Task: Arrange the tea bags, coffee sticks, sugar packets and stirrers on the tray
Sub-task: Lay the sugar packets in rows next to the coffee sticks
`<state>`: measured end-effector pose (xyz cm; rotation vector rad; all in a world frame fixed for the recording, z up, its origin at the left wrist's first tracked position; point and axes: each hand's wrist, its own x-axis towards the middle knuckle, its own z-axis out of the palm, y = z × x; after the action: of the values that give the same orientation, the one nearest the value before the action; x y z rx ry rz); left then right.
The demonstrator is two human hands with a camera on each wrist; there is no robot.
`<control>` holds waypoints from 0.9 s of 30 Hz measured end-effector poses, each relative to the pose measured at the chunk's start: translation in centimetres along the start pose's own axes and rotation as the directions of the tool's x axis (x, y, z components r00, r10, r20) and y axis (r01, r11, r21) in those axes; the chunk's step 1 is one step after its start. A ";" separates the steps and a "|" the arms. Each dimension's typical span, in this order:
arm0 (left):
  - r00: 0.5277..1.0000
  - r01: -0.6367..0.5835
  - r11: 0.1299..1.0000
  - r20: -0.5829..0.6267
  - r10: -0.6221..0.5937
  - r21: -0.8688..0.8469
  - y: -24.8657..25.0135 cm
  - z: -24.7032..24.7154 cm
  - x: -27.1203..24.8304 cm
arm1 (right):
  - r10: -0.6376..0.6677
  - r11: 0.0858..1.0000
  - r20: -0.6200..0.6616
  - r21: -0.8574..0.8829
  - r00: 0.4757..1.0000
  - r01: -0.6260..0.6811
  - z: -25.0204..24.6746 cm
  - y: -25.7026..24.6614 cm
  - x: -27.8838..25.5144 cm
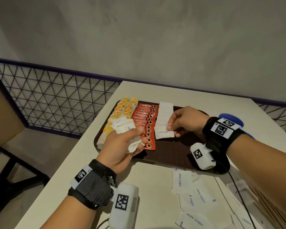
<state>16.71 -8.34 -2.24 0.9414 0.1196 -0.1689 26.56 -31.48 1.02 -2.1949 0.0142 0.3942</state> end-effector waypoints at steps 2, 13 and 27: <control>1.000 0.002 1.000 0.000 -0.002 0.003 0.0 0.0 0.0 | 0.024 0.999 0.010 -0.038 1.000 -0.024 0.3 -0.2 0.6; 1.000 0.017 1.000 0.009 -0.017 -0.005 0.1 -0.1 -0.1 | 0.052 0.943 -0.060 -0.327 0.997 -0.069 1.7 -0.9 1.9; 0.983 0.103 0.989 0.165 -0.084 -0.108 0.0 -0.3 -0.1 | -0.354 0.799 -0.104 -0.550 0.929 0.243 2.9 -4.8 -4.1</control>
<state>16.63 -8.14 -2.40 0.8028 0.0247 -0.3210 22.62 -26.80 4.23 -2.7199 -0.3739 -0.0225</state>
